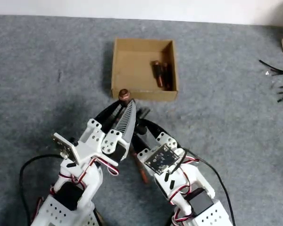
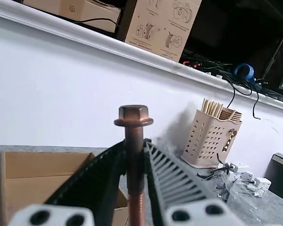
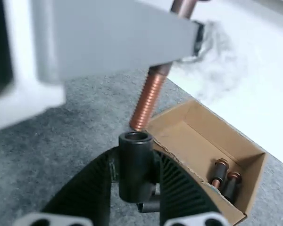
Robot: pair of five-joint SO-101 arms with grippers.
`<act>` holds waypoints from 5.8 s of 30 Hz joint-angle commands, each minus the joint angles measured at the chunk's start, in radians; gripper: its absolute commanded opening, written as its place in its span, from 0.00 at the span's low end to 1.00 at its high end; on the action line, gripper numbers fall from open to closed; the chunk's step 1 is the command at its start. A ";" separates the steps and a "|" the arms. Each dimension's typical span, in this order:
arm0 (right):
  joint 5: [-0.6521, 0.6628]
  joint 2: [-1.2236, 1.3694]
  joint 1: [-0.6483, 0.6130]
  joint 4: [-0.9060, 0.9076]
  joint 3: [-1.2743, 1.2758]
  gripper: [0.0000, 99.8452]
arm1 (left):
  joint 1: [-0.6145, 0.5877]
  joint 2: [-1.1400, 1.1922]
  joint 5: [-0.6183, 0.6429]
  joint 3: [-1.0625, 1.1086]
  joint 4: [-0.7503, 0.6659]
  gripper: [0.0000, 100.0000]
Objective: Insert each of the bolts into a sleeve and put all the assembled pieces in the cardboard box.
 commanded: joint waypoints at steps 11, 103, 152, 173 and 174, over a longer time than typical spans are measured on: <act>0.011 -0.012 0.025 -0.004 0.105 0.00 | 0.021 -0.012 -0.006 0.018 0.152 0.00; -0.144 0.107 0.332 -0.177 0.019 0.00 | -0.325 -0.015 -0.542 -0.062 0.651 0.01; -0.503 2.209 0.363 0.036 -1.712 0.31 | -0.328 -0.015 -0.548 0.018 0.549 0.01; -0.585 1.368 0.285 0.338 -1.148 0.31 | -0.332 -0.016 -0.545 0.008 0.549 0.01; -0.575 1.334 0.252 0.338 -1.106 0.31 | -0.344 -0.018 -0.542 0.008 0.549 0.01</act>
